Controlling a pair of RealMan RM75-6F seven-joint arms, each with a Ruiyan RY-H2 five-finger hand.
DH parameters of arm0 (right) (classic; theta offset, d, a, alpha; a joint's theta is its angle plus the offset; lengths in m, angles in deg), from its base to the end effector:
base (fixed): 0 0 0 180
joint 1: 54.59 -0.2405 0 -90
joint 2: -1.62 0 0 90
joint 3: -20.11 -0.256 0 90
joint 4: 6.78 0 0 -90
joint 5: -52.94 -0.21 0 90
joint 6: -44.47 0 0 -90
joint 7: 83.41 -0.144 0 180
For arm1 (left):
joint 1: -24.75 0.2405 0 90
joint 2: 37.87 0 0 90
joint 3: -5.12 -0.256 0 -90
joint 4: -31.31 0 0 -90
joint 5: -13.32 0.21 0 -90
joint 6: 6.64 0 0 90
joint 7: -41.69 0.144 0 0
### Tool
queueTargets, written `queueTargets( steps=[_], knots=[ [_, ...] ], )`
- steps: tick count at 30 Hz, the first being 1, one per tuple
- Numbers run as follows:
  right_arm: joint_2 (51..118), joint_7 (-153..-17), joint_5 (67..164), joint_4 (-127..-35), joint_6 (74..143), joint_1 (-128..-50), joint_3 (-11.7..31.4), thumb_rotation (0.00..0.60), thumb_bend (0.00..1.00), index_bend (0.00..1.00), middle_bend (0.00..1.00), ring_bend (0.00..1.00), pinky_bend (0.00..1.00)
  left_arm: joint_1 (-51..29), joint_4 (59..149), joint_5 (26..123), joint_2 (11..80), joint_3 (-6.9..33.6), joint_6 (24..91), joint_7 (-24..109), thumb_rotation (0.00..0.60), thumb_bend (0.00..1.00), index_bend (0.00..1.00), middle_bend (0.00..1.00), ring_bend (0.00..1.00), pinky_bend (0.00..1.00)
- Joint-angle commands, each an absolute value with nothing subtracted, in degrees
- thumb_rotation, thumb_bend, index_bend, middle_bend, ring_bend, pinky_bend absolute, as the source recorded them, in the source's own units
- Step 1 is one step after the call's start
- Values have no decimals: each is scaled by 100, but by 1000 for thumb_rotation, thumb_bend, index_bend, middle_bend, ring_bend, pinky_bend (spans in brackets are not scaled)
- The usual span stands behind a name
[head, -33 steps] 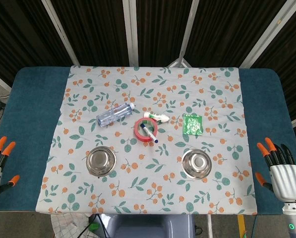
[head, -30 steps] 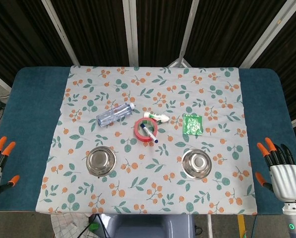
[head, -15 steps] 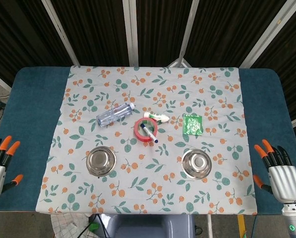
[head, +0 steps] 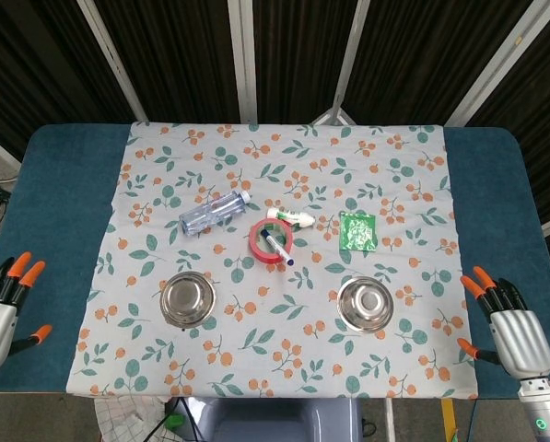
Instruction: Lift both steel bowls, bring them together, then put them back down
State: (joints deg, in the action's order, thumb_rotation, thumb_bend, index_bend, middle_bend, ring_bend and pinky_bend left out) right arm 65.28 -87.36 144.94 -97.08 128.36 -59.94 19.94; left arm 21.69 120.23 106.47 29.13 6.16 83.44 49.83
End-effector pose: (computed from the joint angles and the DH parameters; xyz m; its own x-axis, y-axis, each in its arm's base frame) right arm -0.3088 -0.1733 0.1498 0.3853 -0.0700 0.9201 -0.9195 -0.1139 0.3763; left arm -0.3047 0.1641 0.1482 0.5306 -0.0555 0.8458 0.8403 -0.0963 -0.5334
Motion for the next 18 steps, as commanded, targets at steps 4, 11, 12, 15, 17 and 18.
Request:
queueTargets(
  steps=[4,11,12,15,17,18],
  knots=[
    [6541,-8689,14533,-9758,12885,-5973,2014,600,131,144,53,131,100,2041,12070,10549,2890,559,8050,4883,600,0,117,0,0,114],
    [6601,-8608,14587,-9734,12927,-5965,2028,600,131,143,53,131,100,1796,12121,10499,3039,546,7620,4612,600,0,106,0,0,114],
    [6606,-8600,14584,-9732,12934,-5960,2027,600,131,143,53,131,100,1728,12151,10469,3065,539,7475,4607,600,0,105,0,0,113],
    [6623,-8566,14554,-9727,12975,-5938,2008,600,131,143,53,131,100,1509,12262,10387,3141,545,7065,4708,600,0,104,0,0,114],
    [6636,-8515,14527,-9724,12986,-5926,1998,600,130,143,53,131,100,1328,12369,10300,3217,585,6765,4915,600,0,104,0,0,114],
    [6639,-8499,14515,-9727,12987,-5922,1995,600,130,143,53,131,100,1262,12410,10252,3255,606,6658,5033,600,0,104,0,0,114]
  ],
)
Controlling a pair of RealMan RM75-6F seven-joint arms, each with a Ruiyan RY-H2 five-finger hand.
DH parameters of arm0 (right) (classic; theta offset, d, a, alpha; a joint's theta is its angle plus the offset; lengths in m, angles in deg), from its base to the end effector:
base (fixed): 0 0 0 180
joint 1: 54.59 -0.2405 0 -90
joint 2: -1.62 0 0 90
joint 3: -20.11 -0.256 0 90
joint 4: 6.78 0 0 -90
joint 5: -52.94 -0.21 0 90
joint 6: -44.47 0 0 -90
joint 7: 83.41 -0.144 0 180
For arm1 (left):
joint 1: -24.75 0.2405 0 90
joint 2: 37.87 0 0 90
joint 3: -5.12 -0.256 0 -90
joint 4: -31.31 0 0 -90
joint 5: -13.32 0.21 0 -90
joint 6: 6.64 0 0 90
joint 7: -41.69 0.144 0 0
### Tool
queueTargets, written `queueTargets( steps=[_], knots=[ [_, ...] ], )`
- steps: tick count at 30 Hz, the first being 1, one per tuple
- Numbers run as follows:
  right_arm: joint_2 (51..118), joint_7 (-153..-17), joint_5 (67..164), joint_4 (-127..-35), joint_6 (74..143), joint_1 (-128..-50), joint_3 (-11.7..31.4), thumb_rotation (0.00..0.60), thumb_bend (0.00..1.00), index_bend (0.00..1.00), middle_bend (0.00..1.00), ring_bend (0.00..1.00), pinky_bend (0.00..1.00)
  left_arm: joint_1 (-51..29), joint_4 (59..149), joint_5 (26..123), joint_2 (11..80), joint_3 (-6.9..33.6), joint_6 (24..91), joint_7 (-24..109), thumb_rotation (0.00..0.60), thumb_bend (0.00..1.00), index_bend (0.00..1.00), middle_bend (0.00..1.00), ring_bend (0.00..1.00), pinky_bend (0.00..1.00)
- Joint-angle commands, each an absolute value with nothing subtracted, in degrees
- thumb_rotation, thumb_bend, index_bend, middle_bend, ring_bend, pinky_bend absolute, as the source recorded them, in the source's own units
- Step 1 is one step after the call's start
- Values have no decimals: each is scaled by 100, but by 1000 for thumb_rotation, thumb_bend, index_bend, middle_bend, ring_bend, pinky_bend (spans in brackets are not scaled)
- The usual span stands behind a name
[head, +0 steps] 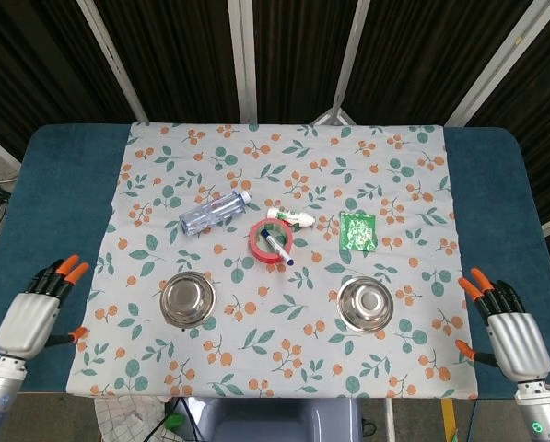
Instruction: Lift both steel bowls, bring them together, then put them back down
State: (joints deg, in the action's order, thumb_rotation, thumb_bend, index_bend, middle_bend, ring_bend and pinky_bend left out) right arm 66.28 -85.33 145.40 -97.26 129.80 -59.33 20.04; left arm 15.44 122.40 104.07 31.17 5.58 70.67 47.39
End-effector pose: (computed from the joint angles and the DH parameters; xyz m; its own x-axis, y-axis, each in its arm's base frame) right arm -0.3060 -0.1695 0.1465 0.3970 -0.0489 0.9165 -0.9136 -0.1161 0.3896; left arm -0.2918 0.1921 0.1053 0.4549 0.1377 0.8798 0.8850 -0.1798 -0.4295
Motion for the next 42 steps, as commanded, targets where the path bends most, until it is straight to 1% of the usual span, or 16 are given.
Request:
queueTargets(
  steps=[1,7,13,17,21,30,42],
  knots=[
    [6643,-8480,14505,-9729,12987,-5919,1992,600,130,143,53,131,100,1195,12452,10197,3299,631,6553,5162,600,0,104,0,0,114],
    [6680,-8307,14492,-9727,13061,-5882,1970,600,131,143,53,131,100,770,12685,9686,3563,813,5869,5834,600,0,101,0,0,114],
    [6683,-8319,14461,-9724,13090,-5870,1941,600,131,144,53,131,100,418,12999,9278,3630,929,5390,6235,600,0,100,0,0,114],
    [6677,-8302,14427,-9725,13064,-5872,1934,600,130,144,53,131,100,120,13089,8891,3808,1013,5045,6627,600,0,99,0,0,114],
    [6673,-8302,14428,-9743,13099,-5859,1921,600,131,143,53,131,100,-98,13155,8529,3942,1038,4839,6960,600,0,99,0,0,114],
    [6666,-8342,14381,-9750,13122,-5848,1882,600,130,144,52,131,100,-488,13271,7836,4245,1008,4692,7682,600,0,99,0,0,114],
    [6654,-8400,14348,-9749,13140,-5841,1848,600,131,143,53,131,100,-761,13122,7577,4575,867,4715,7870,600,0,99,0,0,114]
  ],
)
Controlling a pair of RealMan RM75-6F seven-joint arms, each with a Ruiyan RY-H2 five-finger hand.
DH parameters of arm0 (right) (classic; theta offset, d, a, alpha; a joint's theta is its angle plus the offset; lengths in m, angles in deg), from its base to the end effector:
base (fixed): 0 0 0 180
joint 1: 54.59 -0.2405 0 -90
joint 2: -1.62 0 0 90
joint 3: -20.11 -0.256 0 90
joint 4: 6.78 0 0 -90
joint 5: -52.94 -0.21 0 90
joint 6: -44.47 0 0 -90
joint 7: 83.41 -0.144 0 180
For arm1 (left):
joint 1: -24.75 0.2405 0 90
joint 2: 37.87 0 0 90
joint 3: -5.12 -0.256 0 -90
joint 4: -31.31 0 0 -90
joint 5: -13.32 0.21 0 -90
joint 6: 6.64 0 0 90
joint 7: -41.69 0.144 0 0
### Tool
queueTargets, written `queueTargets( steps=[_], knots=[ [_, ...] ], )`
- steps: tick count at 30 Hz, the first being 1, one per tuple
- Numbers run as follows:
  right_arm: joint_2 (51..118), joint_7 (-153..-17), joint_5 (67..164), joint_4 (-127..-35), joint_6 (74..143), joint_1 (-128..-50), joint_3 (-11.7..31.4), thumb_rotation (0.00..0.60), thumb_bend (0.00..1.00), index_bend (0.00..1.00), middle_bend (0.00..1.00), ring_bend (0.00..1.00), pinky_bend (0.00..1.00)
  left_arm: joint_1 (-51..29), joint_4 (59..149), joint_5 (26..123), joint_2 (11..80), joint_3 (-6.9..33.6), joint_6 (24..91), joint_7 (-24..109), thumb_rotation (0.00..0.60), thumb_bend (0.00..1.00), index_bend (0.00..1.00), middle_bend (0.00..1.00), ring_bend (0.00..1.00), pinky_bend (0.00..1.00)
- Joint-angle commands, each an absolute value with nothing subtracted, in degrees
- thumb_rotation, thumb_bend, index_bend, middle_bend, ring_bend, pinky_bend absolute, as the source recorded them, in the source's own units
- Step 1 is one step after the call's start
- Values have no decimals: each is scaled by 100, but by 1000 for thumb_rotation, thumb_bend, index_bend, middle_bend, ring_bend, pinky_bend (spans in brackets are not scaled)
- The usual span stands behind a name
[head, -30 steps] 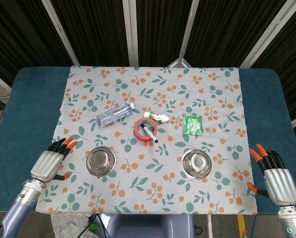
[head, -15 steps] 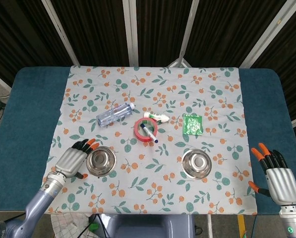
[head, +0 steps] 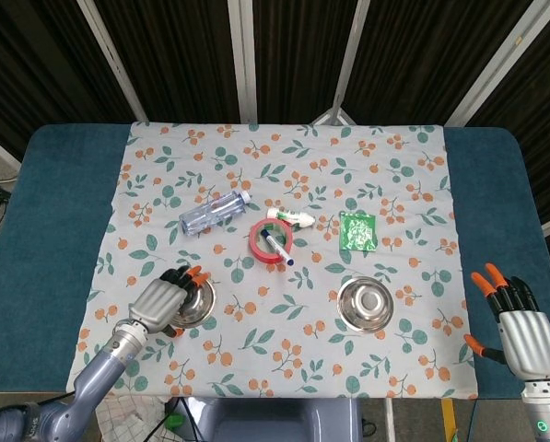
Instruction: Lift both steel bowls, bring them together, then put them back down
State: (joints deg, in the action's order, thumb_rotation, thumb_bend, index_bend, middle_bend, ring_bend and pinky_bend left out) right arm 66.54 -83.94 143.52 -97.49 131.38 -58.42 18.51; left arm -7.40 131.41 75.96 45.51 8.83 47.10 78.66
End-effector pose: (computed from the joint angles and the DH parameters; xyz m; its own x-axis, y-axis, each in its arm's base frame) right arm -0.3079 -0.1708 0.1538 0.4054 0.0010 0.9141 -0.9118 -0.0713 0.4044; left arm -0.1794 0.2572 -0.0206 0.5849 0.4001 0.7056 0.8015 -0.4185 -0.4271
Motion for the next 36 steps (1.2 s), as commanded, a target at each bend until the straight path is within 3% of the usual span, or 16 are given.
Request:
queueTargets(
  steps=[1,15,28,36],
  knots=[
    [6653,-8408,14343,-9750,13146,-5838,1843,600,131,143,53,131,100,-775,13109,7559,4589,855,4722,7869,600,0,99,0,0,114],
    [6690,-8370,14244,-9734,13069,-5860,1804,600,130,143,53,131,100,-1000,12878,7482,4856,770,4829,7865,600,0,119,54,77,219],
    [6682,-8407,14199,-9758,13068,-5851,1782,600,131,143,53,131,100,-1069,12844,7379,4847,679,4949,7824,600,0,117,87,80,223],
    [6687,-8392,14183,-9778,13070,-5844,1775,600,130,143,53,131,100,-1125,12859,7347,4851,647,4992,7832,600,0,153,199,197,330]
  ],
)
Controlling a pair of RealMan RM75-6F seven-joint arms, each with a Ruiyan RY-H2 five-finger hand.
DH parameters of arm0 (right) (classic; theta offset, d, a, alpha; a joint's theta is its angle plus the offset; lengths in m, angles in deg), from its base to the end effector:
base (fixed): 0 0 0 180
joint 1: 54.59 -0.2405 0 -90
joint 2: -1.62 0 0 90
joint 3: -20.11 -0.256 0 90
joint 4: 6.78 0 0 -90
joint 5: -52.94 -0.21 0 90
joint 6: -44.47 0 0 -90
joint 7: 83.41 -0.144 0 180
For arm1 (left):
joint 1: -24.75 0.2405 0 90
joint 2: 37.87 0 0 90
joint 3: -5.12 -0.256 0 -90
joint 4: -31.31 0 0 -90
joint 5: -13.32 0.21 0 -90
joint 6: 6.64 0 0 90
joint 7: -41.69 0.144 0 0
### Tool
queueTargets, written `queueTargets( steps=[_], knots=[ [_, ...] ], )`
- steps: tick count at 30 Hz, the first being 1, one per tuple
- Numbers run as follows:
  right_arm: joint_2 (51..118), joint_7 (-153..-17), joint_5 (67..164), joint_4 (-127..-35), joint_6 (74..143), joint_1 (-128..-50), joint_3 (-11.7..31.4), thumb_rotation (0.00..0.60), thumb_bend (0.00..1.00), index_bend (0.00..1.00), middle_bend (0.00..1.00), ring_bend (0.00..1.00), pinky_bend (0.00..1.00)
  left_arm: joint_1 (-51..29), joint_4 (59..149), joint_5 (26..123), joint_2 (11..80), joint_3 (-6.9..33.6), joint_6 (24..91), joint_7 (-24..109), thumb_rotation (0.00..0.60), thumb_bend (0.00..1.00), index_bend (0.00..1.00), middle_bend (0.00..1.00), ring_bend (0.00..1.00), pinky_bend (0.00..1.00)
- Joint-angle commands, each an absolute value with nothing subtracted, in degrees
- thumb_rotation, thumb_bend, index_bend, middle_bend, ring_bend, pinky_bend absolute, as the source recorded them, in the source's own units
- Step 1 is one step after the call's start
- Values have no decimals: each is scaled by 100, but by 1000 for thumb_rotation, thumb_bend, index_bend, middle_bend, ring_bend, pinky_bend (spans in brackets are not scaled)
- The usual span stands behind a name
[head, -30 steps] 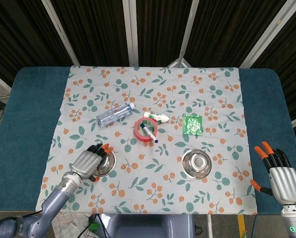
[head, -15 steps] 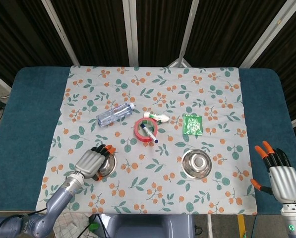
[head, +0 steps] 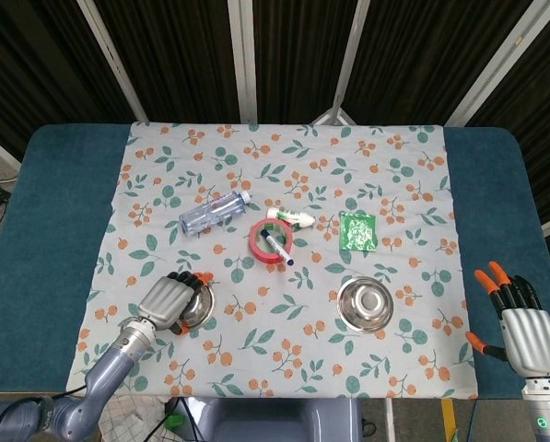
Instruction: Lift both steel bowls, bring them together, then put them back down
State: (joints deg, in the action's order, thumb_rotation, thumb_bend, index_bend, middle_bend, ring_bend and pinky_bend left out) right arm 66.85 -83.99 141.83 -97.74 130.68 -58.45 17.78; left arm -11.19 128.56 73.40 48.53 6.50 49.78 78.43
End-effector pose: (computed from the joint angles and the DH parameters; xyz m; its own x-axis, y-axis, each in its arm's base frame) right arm -0.3101 -0.1737 0.1535 0.3940 0.0012 0.9191 -0.9183 -0.0430 0.3936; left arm -0.1750 0.2640 -0.0337 0.5973 0.3889 0.7014 0.7921 -0.4233 -0.4398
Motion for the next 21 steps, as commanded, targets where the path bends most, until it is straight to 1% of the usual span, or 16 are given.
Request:
queueTargets(
  steps=[1,5,12,17,21],
  knots=[
    [6686,-8397,14176,-9777,13071,-5842,1772,600,130,143,53,131,100,-1130,12858,7358,4844,639,5009,7835,600,0,169,208,200,331],
    [6690,-8412,14173,-9773,13074,-5842,1765,600,130,143,52,131,99,-1126,12874,7377,4803,637,5093,7815,600,0,205,222,200,332],
    [6684,-8408,14164,-9776,13072,-5840,1761,600,130,143,53,131,100,-1051,12956,7652,4637,690,5302,7483,600,0,205,222,200,332],
    [6704,-8355,14163,-9748,13011,-5865,1772,600,131,144,53,131,100,-997,13189,7776,4342,742,5455,7344,600,0,206,218,200,332],
    [6704,-8340,14208,-9775,12859,-5911,1849,600,130,167,53,131,100,-879,13414,8166,4008,844,5736,6916,600,0,212,213,200,332]
  ],
)
